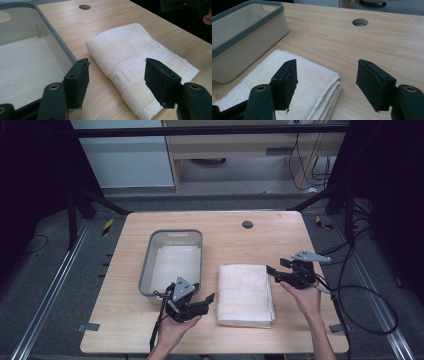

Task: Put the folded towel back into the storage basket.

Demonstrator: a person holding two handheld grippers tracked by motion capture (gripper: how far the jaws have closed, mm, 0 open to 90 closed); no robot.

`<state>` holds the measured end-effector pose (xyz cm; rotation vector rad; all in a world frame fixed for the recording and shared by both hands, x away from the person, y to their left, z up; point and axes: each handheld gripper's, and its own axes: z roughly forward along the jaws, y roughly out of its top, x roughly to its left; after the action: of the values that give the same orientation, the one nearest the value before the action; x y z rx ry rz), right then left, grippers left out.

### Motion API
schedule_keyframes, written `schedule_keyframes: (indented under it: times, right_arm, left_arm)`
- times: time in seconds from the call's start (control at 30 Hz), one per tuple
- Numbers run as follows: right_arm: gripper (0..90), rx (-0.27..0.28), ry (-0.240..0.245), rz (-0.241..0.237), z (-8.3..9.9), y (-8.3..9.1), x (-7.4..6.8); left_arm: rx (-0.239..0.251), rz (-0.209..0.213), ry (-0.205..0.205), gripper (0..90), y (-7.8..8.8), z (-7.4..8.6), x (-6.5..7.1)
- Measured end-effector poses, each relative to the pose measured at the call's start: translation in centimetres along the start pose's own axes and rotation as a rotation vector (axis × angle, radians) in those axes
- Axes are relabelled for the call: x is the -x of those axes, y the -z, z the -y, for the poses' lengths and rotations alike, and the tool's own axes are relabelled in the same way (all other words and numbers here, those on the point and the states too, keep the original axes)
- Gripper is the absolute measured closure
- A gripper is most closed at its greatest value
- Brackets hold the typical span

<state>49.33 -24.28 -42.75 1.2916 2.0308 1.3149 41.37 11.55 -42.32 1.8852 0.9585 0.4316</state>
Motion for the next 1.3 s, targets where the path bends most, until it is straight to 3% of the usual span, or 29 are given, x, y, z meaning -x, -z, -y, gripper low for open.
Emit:
schedule_keyframes:
  times: [0.83, 1.03, 1.3]
  right_arm:
    - [34.0, -0.043, 0.042, 0.021, 0.8, -1.3, -0.4]
    - [34.5, -0.055, 0.005, 0.025, 1.5, -1.8, 0.2]
    - [34.8, -0.070, -0.005, 0.026, 1.9, -2.4, 0.3]
  left_arm:
    - [-0.091, 0.053, -0.038, 37.7, -2.7, 1.6, 2.4]
    - [-0.114, 0.051, -0.039, 36.8, -3.4, 2.1, 2.7]
    - [-0.134, 0.040, -0.011, 35.3, -4.4, 2.7, 2.7]
